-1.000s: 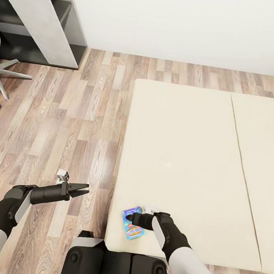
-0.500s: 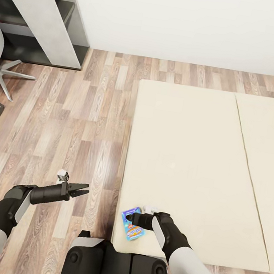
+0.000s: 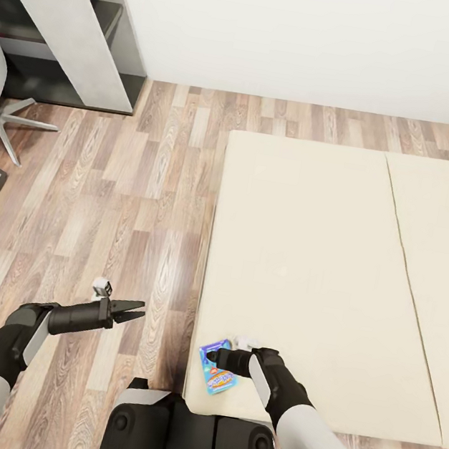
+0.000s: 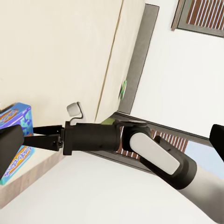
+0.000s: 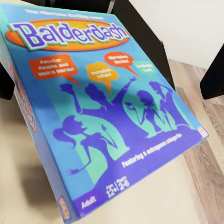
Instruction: Put all the toys in the child's room - the three board games (two on the bed and one on the table), the two jigsaw puzzles on the table, and the tennis ball on the table - inside the toy box on the table in the child's room.
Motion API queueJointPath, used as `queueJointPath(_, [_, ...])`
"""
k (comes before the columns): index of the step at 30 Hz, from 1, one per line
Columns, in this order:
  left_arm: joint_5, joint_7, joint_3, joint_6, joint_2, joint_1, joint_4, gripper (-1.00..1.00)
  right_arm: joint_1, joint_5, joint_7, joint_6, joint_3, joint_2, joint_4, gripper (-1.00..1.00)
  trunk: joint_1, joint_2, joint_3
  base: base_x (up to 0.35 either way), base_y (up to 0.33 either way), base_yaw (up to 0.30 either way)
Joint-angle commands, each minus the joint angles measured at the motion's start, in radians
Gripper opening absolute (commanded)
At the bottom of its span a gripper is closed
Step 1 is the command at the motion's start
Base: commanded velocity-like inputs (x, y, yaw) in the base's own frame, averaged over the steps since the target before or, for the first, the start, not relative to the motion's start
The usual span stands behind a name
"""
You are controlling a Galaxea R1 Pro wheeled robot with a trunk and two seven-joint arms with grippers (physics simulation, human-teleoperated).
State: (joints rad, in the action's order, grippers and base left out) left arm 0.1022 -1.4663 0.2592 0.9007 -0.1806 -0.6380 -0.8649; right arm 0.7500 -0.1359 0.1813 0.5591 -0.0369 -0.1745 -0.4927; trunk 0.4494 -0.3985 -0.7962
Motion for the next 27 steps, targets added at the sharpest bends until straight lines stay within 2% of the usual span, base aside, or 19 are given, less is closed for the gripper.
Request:
queueJointPath(1, [0.001,-0.003,0.000,0.011,0.000,0.000,0.000,1.00,0.000,-0.008,-0.002,0.004,-0.001,0.000,-0.001,1.00,0.001,-0.001,-0.001,0.000,0.000,0.000])
queueJointPath(27, [0.001,-0.003,0.000,0.011,0.000,0.000,0.000,1.00,0.000,-0.008,0.008,0.001,0.000,0.000,-0.004,1.00,0.001,-0.001,-0.001,0.000,0.000,0.000])
